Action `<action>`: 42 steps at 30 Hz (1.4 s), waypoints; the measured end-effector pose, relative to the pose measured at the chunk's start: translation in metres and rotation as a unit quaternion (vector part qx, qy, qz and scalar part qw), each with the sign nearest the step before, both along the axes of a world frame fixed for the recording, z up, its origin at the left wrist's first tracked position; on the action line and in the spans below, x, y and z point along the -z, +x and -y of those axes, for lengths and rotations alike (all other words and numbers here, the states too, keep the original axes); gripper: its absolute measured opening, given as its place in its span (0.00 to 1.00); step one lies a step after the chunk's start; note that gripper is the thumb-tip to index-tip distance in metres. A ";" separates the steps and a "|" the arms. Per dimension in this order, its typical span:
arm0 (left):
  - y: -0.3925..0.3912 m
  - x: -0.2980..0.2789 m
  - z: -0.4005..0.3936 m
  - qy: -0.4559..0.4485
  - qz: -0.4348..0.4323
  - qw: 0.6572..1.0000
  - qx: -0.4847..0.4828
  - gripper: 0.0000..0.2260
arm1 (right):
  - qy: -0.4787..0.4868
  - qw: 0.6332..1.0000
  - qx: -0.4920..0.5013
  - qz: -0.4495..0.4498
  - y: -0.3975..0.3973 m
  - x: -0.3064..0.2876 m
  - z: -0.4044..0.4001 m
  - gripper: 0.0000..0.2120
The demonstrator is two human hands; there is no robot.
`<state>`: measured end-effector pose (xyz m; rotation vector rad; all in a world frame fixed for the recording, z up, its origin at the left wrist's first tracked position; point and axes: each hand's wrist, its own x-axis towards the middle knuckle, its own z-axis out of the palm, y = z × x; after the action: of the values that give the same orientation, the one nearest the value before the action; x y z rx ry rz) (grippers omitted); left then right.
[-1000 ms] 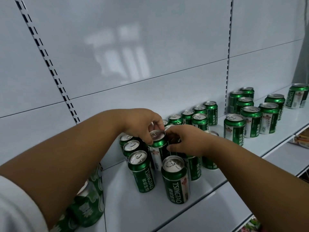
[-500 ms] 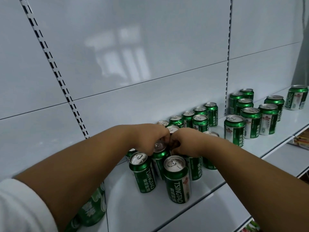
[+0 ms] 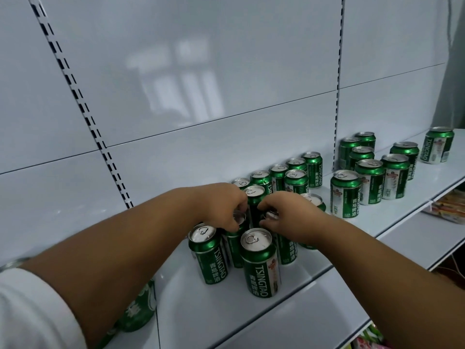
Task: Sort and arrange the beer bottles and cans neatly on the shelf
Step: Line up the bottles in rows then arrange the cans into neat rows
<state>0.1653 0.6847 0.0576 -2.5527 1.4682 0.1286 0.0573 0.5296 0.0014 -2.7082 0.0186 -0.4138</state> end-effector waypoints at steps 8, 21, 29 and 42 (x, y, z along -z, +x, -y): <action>0.011 -0.009 0.008 -0.053 -0.018 0.997 -0.059 0.14 | 0.022 1.000 0.000 0.005 0.004 -0.011 0.014 0.11; 0.071 0.015 0.030 -0.128 0.029 0.985 -0.113 0.13 | 0.014 1.000 0.005 -0.016 0.059 -0.019 0.035 0.13; 0.097 0.028 0.053 -0.176 -0.010 0.972 -0.156 0.23 | -0.008 0.998 0.003 -0.055 0.117 -0.035 0.039 0.13; 0.100 0.019 0.069 -0.037 0.019 0.990 -0.133 0.24 | 0.012 0.995 -0.033 -0.091 0.131 -0.014 0.054 0.05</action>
<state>0.2655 0.6159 0.0391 -2.7841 1.1321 0.0655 0.1880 0.4752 0.0153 -2.7053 -0.0162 -0.1446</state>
